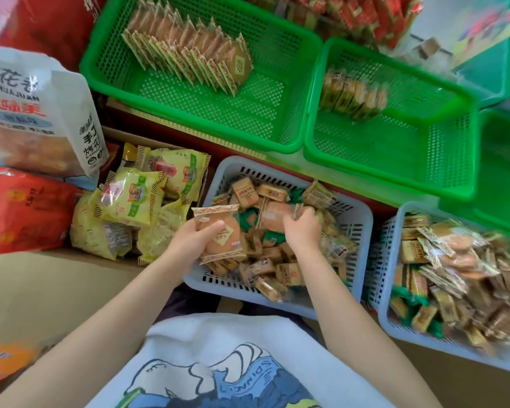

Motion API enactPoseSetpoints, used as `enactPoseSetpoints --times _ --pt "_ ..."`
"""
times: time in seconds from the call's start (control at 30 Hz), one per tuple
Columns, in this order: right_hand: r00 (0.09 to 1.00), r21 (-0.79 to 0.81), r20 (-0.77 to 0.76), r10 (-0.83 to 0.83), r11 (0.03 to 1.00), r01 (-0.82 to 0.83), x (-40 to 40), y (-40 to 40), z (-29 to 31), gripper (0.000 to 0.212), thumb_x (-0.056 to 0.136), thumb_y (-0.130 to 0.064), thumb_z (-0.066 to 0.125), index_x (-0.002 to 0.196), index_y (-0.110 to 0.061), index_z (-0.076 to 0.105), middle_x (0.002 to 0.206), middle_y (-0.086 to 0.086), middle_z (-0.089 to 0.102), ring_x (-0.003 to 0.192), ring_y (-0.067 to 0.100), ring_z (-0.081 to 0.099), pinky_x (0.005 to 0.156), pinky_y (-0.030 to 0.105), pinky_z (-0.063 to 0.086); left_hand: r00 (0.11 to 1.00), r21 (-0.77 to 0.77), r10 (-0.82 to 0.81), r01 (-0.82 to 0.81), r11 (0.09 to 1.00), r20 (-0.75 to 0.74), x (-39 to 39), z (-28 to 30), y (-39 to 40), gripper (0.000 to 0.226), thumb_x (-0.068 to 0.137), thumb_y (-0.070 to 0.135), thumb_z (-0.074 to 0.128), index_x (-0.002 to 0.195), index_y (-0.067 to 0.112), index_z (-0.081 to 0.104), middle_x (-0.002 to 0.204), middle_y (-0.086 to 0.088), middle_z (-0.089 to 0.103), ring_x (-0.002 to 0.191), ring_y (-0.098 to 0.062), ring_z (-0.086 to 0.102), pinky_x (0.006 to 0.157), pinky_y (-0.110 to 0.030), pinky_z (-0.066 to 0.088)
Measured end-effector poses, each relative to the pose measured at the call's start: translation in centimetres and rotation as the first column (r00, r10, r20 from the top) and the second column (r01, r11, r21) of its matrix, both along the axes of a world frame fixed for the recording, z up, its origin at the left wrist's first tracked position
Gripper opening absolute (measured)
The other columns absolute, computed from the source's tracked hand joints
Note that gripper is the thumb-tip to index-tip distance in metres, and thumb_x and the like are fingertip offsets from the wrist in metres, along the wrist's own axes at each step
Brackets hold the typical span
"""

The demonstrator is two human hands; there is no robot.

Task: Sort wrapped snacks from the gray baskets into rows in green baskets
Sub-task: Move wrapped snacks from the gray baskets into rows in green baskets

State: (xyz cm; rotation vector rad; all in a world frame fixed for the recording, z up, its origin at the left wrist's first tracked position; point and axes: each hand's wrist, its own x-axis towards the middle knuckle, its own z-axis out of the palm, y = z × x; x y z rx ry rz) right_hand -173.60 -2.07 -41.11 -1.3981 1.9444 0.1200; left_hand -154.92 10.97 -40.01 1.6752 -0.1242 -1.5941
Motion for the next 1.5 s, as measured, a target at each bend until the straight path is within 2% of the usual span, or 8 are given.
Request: enactPoseSetpoints --times 0.1,0.3,0.67,0.83,0.97,1.1,1.33,1.5 --pt "0.989 0.037 -0.148 0.013 0.999 -0.008 -1.3 -0.7 -3.5 0.067 0.092 -0.034 0.066 0.144 -0.004 0.035 0.135 0.017 0.057 0.120 0.037 0.056 0.095 0.049 0.053 1.000 0.036 -0.019 0.019 0.999 0.003 0.3 -0.6 0.7 0.024 0.093 0.024 0.070 0.115 0.014 0.064 0.101 -0.008 0.077 0.089 -0.026 0.075 0.077 -0.040 0.059" --pt "0.971 0.065 0.114 -0.212 0.976 0.206 -0.5 -1.2 -3.6 0.030 0.092 -0.022 0.069 0.118 -0.012 0.057 0.122 0.009 0.065 0.104 0.029 0.061 0.082 0.035 0.050 0.997 0.099 -0.066 0.070 0.993 -0.034 0.8 -0.6 1.6 0.024 0.092 0.023 0.070 0.114 0.016 0.064 0.102 -0.009 0.077 0.095 -0.028 0.074 0.081 -0.038 0.057" --pt "0.784 0.194 0.620 0.025 0.963 -0.184 -0.5 1.4 5.2 0.016 0.091 -0.029 0.072 0.106 -0.024 0.072 0.103 -0.003 0.075 0.097 0.017 0.069 0.084 0.034 0.056 0.960 -0.042 -0.230 0.226 0.973 -0.158 1.4 -0.2 1.0 0.093 0.068 0.082 0.066 0.137 0.021 0.054 0.123 -0.009 0.071 0.114 -0.029 0.068 0.110 -0.054 0.041" --pt "0.797 0.162 0.577 0.178 0.932 -0.325 4.2 2.5 4.1 0.020 0.094 -0.035 0.068 0.099 -0.017 0.077 0.094 -0.002 0.076 0.080 0.007 0.068 0.071 0.023 0.055 0.969 -0.066 -0.208 0.201 0.977 -0.132 1.2 0.6 1.7 0.075 0.066 0.057 0.085 0.127 0.024 0.059 0.118 -0.002 0.073 0.110 -0.024 0.069 0.097 -0.044 0.054" --pt "0.854 0.154 0.518 0.034 0.979 -0.132 6.7 1.4 2.1 0.026 0.104 -0.031 0.050 0.115 -0.016 0.068 0.099 0.004 0.069 0.075 0.012 0.065 0.065 0.023 0.056 0.977 0.037 -0.017 0.009 0.999 0.212 2.9 1.7 3.0 0.039 0.082 0.035 0.081 0.115 0.024 0.062 0.106 0.004 0.073 0.091 -0.012 0.071 0.071 -0.025 0.056" --pt "0.877 0.217 0.436 0.201 0.923 -0.319 9.0 0.9 -0.9 0.040 0.103 -0.024 0.050 0.142 -0.027 0.049 0.119 0.012 0.063 0.079 0.019 0.064 0.067 0.033 0.055 0.861 0.001 0.005 -0.006 1.000 0.508 5.2 2.5 4.6 0.038 0.081 0.036 0.081 0.113 0.026 0.063 0.102 0.011 0.070 0.094 -0.008 0.067 0.080 -0.030 0.056" --pt "0.932 0.224 0.316 0.179 0.940 -0.257 11.1 2.9 -4.0 0.026 0.088 -0.037 0.073 0.097 -0.026 0.051 0.098 -0.004 0.057 0.096 0.029 0.064 0.084 0.052 0.059 0.867 0.017 0.097 -0.121 0.992 0.489 5.8 1.5 5.6 0.049 0.079 0.044 0.081 0.118 0.027 0.059 0.112 0.010 0.068 0.105 -0.015 0.064 0.092 -0.042 0.055" --pt "0.949 0.227 0.311 -0.056 0.974 -0.017 9.6 2.6 -3.7 0.021 0.087 -0.008 0.069 0.095 -0.017 0.052 0.102 0.004 0.059 0.093 0.029 0.066 0.081 0.047 0.061 0.908 -0.034 0.155 -0.154 0.987 0.390 5.5 1.6 5.5 0.047 0.077 0.043 0.083 0.117 0.028 0.062 0.110 0.010 0.071 0.102 -0.011 0.067 0.088 -0.034 0.056"
